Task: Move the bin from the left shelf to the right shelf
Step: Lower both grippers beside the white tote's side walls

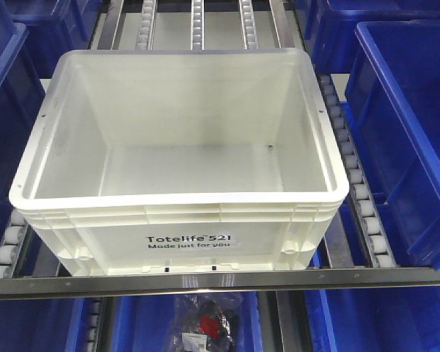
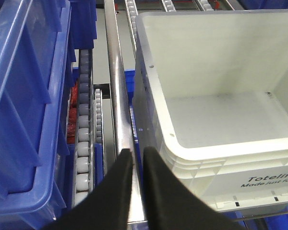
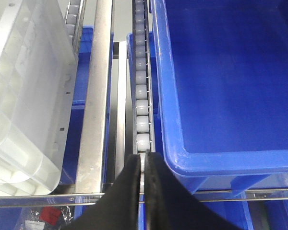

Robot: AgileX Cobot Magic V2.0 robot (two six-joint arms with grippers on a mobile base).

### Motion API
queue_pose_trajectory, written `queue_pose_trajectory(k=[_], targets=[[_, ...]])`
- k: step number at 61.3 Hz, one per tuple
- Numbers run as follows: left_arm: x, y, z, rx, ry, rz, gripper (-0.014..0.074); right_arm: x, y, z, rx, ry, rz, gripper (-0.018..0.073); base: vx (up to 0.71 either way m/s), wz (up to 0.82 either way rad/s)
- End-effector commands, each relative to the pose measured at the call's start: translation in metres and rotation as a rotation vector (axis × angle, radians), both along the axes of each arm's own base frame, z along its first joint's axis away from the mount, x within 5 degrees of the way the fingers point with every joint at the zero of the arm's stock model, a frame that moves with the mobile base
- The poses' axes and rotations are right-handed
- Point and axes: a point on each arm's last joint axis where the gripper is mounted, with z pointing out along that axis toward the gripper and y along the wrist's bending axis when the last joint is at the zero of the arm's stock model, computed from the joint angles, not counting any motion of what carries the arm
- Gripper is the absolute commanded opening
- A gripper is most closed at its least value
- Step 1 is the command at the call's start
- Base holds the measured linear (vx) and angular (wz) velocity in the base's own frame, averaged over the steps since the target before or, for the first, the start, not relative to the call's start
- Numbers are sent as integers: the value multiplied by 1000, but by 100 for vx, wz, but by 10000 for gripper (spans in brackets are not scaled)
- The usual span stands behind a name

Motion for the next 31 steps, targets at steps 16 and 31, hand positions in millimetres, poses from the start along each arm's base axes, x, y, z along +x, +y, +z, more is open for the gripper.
queue_pose_trajectory(k=[16,31], targets=[[3,0,13,-17,-81,1,590,5,0,14,-53,-83,35,569,0,0],[5,-3,14,15,-83,-39,628,10,8,11,32,-59,75,719,0,0]])
